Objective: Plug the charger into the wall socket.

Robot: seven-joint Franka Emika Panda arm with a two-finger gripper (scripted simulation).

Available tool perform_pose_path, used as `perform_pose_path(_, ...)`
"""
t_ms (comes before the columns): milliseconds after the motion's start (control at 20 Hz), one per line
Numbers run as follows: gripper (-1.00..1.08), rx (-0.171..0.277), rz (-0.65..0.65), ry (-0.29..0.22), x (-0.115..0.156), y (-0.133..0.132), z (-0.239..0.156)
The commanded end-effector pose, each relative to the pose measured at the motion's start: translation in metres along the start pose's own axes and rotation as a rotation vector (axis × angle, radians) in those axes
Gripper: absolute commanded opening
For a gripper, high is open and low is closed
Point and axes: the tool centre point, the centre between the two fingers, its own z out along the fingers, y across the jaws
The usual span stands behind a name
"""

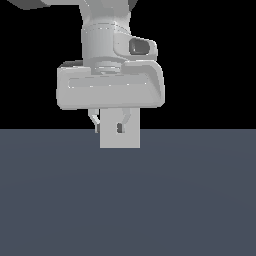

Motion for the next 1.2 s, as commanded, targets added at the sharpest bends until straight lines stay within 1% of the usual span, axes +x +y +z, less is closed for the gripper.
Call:
perform_pose_path(0, -1.0, 0.0, 0.001, 0.0, 0.0, 0.0, 0.0)
perform_pose_path(350, -1.0, 0.0, 0.001, 0.0, 0.007, 0.0, 0.001)
perform_pose_path(850, -1.0, 0.001, 0.001, 0.0, 0.041, 0.0, 0.006)
perform_pose_path(1150, -1.0, 0.0, 0.001, 0.0, 0.05, 0.0, 0.007)
